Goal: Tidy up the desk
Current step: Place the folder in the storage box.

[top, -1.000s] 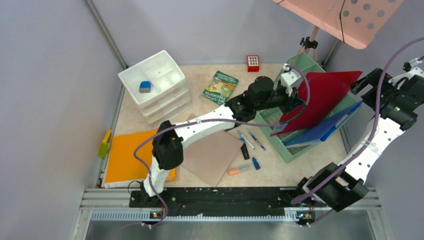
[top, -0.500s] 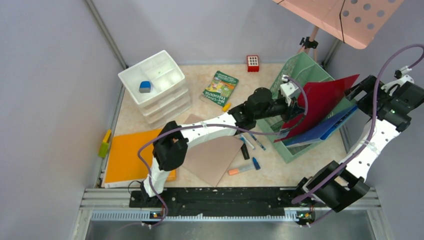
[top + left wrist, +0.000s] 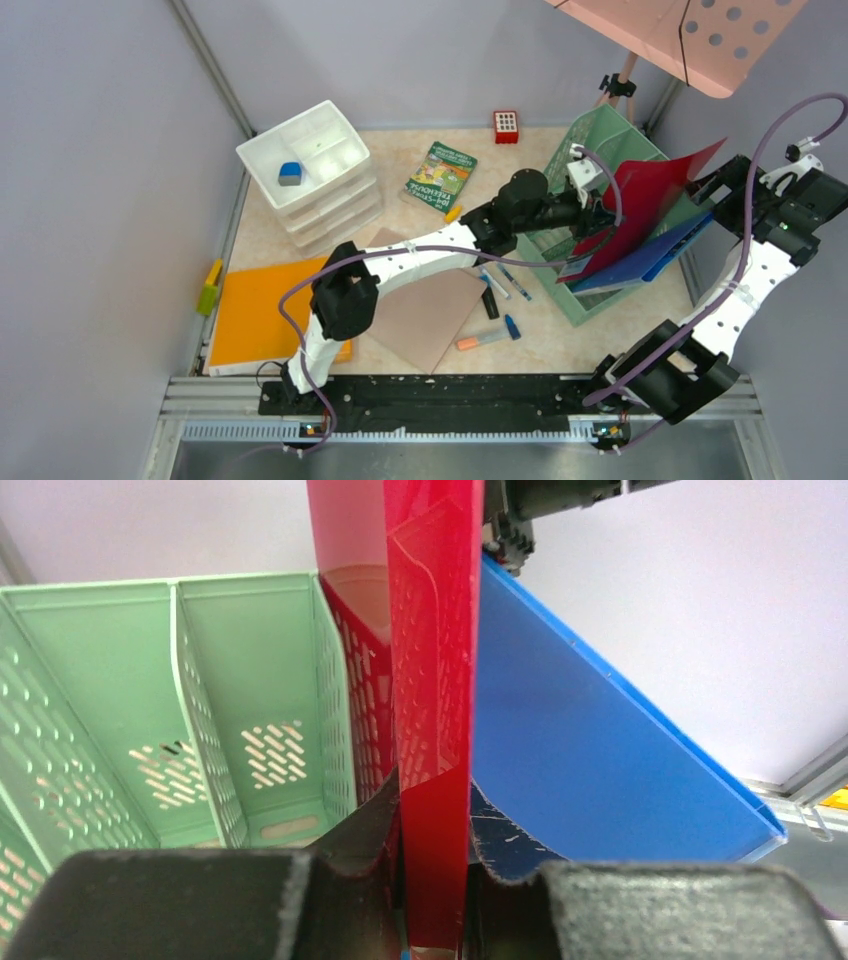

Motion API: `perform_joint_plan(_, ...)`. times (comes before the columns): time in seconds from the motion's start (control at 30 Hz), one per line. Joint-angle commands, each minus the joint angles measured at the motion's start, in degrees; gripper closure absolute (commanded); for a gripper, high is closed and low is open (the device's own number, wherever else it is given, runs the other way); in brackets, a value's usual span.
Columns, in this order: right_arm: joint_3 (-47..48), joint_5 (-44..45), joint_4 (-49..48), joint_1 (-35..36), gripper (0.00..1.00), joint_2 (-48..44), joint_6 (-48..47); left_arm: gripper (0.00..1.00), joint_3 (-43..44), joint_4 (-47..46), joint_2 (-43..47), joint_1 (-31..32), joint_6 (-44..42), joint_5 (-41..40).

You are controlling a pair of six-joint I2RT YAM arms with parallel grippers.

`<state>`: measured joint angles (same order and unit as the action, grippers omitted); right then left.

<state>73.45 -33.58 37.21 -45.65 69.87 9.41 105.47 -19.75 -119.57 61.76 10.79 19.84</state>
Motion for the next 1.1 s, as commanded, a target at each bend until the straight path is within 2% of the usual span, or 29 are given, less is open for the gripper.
perform_joint_plan(0.0,-0.8,-6.0,-1.2,0.1,0.13,-0.6,0.6,1.00,5.3,-7.5,-0.8,1.0,0.9,5.6)
perform_joint_plan(0.43,-2.1,-9.3,0.2,0.1,0.12,-1.0,0.0,1.00,6.1,-10.6,-4.0,1.0,0.9,11.4)
perform_joint_plan(0.73,-4.9,-11.0,-1.4,0.1,0.10,-2.7,1.0,1.00,3.4,-10.2,-4.3,0.9,0.8,8.7)
perform_joint_plan(0.9,-2.8,-10.9,0.1,-0.9,0.10,-2.3,-0.1,1.00,3.5,-9.2,-3.5,0.5,0.3,6.9)
perform_joint_plan(1.07,1.1,-12.4,0.9,-1.2,0.09,-0.5,0.4,1.00,5.2,-3.7,-0.4,-0.4,-2.0,6.3)
